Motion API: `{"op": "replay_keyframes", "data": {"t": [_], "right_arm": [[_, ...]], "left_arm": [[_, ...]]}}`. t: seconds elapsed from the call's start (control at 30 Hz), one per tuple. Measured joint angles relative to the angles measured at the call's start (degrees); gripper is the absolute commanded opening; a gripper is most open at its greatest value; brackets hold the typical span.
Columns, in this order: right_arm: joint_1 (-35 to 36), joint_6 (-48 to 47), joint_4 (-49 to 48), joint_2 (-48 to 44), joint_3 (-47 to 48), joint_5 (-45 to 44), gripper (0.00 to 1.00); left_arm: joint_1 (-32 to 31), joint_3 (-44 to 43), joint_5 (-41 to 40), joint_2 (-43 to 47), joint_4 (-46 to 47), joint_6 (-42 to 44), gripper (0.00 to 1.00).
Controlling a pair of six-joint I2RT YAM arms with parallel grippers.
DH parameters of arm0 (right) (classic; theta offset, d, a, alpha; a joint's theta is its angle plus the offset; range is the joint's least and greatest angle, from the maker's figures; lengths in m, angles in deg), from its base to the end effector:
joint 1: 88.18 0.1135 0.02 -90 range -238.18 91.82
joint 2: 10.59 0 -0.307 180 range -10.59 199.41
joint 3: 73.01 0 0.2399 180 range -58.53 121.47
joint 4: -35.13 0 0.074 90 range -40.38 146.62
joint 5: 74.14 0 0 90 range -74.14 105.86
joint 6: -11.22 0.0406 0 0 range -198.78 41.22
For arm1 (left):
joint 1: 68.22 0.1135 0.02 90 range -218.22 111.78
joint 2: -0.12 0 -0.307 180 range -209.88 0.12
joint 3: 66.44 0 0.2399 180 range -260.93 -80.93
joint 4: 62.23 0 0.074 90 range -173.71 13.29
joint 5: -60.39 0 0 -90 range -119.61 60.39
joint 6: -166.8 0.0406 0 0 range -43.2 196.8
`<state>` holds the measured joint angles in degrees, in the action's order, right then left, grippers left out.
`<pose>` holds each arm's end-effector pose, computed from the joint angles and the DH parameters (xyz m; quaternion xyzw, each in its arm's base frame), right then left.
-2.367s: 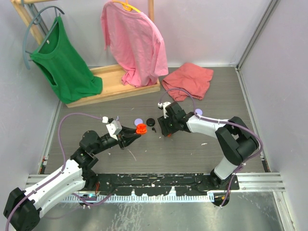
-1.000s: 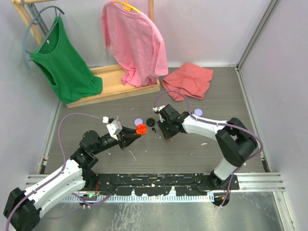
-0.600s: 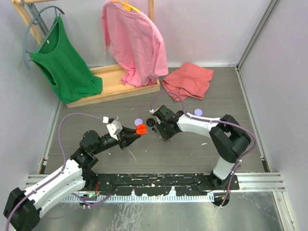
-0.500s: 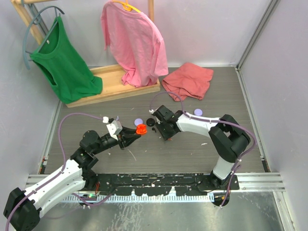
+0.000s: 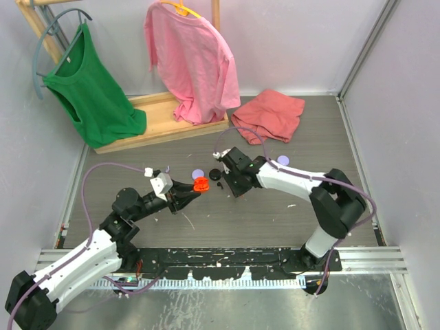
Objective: Insert the wireless bluetooth earbuds into the charging case
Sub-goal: Pick up the earbud from the center of the board, then place the earbud in the charging case.
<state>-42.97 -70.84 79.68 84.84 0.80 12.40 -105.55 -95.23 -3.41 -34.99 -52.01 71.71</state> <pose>0.2260 0.2242 0.2260 -0.3066 0.9287 0.0659 0.1978 0.0825 -0.0855 0.2712 0.3437 0.5927 -0.4017 0.6076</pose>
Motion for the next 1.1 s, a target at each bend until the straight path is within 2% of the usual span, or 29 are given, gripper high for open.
{"op": "replay_keyframes", "data": {"t": [0.3,0.57,0.8,1.1], "right_arm": [[0.0,1.2,-3.3,-16.4,-0.1,3.8,0.16],[0.0,4.8,-11.5,-27.9,-1.9,9.0,0.15],[0.0,12.2,-28.6,-36.0,-10.0,17.5,0.14],[3.2,22.1,-50.2,-35.3,-15.4,25.3,0.14]], "left_arm": [[0.0,0.6,-0.9,2.0,0.3,-0.1,0.00],[0.0,0.6,-2.0,4.3,0.3,-0.4,0.02],[0.0,0.6,-2.5,4.6,2.0,-0.5,0.03],[0.0,0.6,-2.5,2.9,4.2,-0.4,0.03]]}}
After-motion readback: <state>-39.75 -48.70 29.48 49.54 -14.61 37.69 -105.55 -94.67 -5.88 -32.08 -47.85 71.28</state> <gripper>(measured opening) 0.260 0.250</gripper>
